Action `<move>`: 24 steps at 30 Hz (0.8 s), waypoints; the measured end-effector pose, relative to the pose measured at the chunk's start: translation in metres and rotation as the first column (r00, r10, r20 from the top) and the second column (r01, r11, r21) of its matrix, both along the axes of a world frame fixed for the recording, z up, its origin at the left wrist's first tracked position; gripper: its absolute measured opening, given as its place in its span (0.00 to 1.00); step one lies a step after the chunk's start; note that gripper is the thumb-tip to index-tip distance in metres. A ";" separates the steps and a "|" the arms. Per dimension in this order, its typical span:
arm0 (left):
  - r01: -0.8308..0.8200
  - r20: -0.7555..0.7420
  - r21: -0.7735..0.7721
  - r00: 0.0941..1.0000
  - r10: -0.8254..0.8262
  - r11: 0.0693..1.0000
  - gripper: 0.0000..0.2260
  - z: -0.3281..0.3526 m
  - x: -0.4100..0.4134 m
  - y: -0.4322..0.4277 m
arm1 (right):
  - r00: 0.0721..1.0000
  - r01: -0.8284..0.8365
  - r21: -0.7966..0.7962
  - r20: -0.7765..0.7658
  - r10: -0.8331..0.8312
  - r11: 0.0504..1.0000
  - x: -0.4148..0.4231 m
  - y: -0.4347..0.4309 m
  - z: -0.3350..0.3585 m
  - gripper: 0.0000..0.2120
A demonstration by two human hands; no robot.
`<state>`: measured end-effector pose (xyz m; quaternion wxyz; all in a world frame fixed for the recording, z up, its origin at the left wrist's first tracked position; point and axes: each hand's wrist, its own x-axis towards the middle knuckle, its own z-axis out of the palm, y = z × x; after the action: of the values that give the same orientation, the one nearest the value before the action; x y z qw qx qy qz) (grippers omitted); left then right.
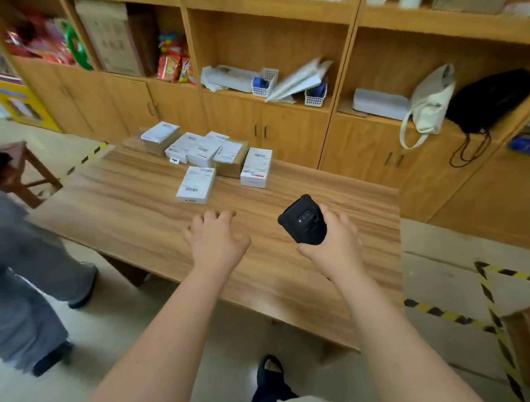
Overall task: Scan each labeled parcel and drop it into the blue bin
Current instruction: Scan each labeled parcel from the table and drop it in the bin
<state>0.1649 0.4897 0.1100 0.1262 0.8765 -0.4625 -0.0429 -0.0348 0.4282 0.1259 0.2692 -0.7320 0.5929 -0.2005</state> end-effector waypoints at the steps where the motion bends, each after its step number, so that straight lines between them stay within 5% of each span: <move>1: -0.020 -0.005 0.008 1.000 0.020 1.000 0.27 0.000 0.009 -0.010 | 1.000 -0.016 0.001 0.007 0.016 1.000 0.010 -0.014 0.000 0.41; 16: -0.212 -0.054 0.146 0.974 0.222 0.966 0.31 -0.032 0.143 -0.121 | 0.980 -0.197 0.073 0.000 0.197 0.978 0.170 -0.164 -0.035 0.43; 24: -0.160 -0.054 0.207 0.983 0.174 0.965 0.31 -0.063 0.259 -0.180 | 0.992 -0.124 0.146 -0.016 0.127 0.982 0.272 -0.205 -0.073 0.43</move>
<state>0.4242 0.3092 0.0467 0.0565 0.9185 -0.3754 -0.1103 0.2373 0.2229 0.0526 0.3261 -0.7489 0.5620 -0.1302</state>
